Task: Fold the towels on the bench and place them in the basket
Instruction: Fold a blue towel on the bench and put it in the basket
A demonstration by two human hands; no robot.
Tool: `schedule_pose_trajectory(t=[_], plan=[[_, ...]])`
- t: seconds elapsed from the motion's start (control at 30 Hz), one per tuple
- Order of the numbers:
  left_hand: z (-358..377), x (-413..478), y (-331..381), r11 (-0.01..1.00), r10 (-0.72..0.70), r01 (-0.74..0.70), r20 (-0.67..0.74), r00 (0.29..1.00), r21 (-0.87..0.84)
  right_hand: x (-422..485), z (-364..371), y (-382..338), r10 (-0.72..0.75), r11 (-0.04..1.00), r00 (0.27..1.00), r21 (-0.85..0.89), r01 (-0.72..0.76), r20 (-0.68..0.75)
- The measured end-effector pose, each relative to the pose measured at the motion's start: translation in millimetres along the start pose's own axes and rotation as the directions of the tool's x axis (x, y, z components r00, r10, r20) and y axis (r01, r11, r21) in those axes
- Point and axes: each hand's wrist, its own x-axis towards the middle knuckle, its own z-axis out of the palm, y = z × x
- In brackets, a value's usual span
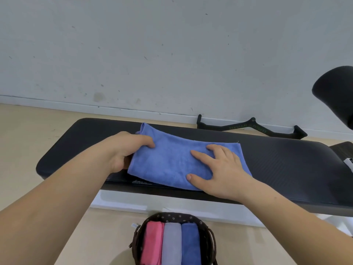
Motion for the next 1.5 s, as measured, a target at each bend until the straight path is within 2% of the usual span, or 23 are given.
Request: schedule_pose_trajectory(t=[0.1, 0.27, 0.37, 0.43, 0.53, 0.6, 0.77, 0.83, 0.93, 1.07, 1.13, 1.2, 1.27, 1.33, 1.4, 1.5], plan=[[-9, -9, 3, 0.987, 0.003, -0.004, -0.011, 1.000, -0.158, 2, 5, -14, -0.028, 1.000, 0.999, 0.000, 0.028, -0.016], [-1, -22, 12, 0.972, 0.080, -0.091, -0.056, 0.995, -0.217, 6, 2, -28, -0.054, 0.996, 0.994, 0.067, 0.060, -0.094], [18, -26, 23, 0.960, 0.179, -0.186, -0.052, 0.982, -0.209, 9, -15, -8, 0.038, 0.987, 0.961, 0.163, 0.007, -0.276], [37, -28, 29, 0.954, 0.239, -0.245, -0.052, 0.970, -0.173, 7, -28, 13, 0.156, 0.965, 0.927, 0.255, -0.068, -0.340], [76, -32, 38, 0.950, 0.298, -0.299, -0.019, 0.954, -0.095, 1, -33, 41, 0.316, 0.821, 0.926, 0.549, -0.156, -0.209], [105, -34, 41, 0.949, 0.315, -0.314, 0.021, 0.949, -0.039, -6, -29, 52, 0.331, 0.697, 0.941, 0.690, -0.194, -0.070], [163, -23, 34, 0.934, 0.344, -0.350, 0.083, 0.935, 0.075, -6, -21, 69, 0.340, 0.441, 0.939, 0.874, -0.202, 0.045], [175, -18, 26, 0.927, 0.311, -0.332, 0.136, 0.941, 0.173, -3, -19, 71, 0.351, 0.402, 0.934, 0.890, -0.216, 0.068], [176, -16, 18, 0.905, 0.275, -0.324, 0.203, 0.940, 0.276, -3, -17, 68, 0.338, 0.480, 0.940, 0.852, -0.209, 0.040], [160, -23, 15, 0.918, 0.328, -0.365, 0.220, 0.919, 0.156, -1, -17, 60, 0.342, 0.561, 0.939, 0.806, -0.190, -0.017], [146, -24, 13, 0.889, 0.405, -0.424, 0.133, 0.905, 0.174, 0, -17, 51, 0.351, 0.613, 0.936, 0.762, -0.210, -0.025], [127, -18, 10, 0.797, 0.527, -0.486, -0.020, 0.849, 0.359, 1, -19, 43, 0.347, 0.645, 0.938, 0.726, -0.237, -0.001], [108, -12, 7, 0.726, 0.579, -0.448, -0.111, 0.808, 0.522, 1, -24, 37, 0.376, 0.583, 0.925, 0.762, -0.282, 0.055], [98, -12, 2, 0.763, 0.478, -0.351, -0.109, 0.872, 0.542, -1, -29, 35, 0.401, 0.509, 0.908, 0.796, -0.329, 0.119], [97, -15, -3, 0.841, 0.329, -0.256, -0.073, 0.942, 0.477, -2, -31, 34, 0.400, 0.528, 0.908, 0.778, -0.340, 0.125], [102, -13, -5, 0.893, 0.248, -0.213, -0.039, 0.968, 0.395, -1, -28, 38, 0.367, 0.756, 0.930, 0.579, -0.305, 0.011]])
